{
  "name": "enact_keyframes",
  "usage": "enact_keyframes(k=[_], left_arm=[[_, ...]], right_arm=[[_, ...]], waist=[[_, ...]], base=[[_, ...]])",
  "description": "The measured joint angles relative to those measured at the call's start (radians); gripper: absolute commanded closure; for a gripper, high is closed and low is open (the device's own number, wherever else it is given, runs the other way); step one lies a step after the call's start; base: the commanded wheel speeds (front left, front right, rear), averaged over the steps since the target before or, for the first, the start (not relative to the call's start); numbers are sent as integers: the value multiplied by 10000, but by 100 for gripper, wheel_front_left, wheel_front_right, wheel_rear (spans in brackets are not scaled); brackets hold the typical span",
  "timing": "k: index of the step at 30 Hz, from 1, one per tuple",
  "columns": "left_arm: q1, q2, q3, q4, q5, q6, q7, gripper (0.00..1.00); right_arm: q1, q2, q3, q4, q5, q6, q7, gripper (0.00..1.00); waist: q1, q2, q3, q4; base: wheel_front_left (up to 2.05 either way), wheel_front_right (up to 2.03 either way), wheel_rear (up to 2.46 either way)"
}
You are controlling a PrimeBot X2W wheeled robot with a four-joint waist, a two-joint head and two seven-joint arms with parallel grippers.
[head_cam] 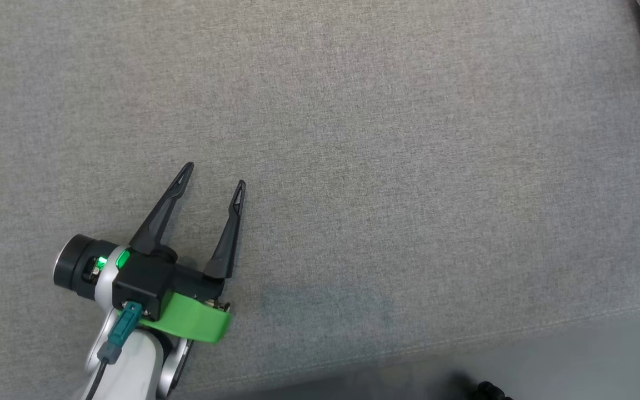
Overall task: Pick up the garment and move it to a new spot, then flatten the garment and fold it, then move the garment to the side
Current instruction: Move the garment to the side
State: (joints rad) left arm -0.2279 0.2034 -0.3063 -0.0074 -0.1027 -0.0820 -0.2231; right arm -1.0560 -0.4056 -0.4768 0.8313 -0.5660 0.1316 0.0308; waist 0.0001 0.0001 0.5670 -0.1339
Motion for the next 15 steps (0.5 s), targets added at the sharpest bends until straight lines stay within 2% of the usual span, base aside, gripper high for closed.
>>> enact_keyframes(k=[6,11,15], left_arm=[[17,-58,-38,232,-88,8,-284,0],[419,-397,374,709,-407,499,-351,0],[704,-715,769,863,-941,694,-382,0]], right_arm=[[571,407,-477,205,470,0,-780,0],[1320,988,-610,468,1461,0,-1498,0],[1731,1386,-660,533,2261,-2,-1856,0]], waist=[[-1,0,-607,149],[-1,0,-1372,271],[-1,-1,-1900,330]], base=[[0,0,0],[0,0,0],[0,0,0]])
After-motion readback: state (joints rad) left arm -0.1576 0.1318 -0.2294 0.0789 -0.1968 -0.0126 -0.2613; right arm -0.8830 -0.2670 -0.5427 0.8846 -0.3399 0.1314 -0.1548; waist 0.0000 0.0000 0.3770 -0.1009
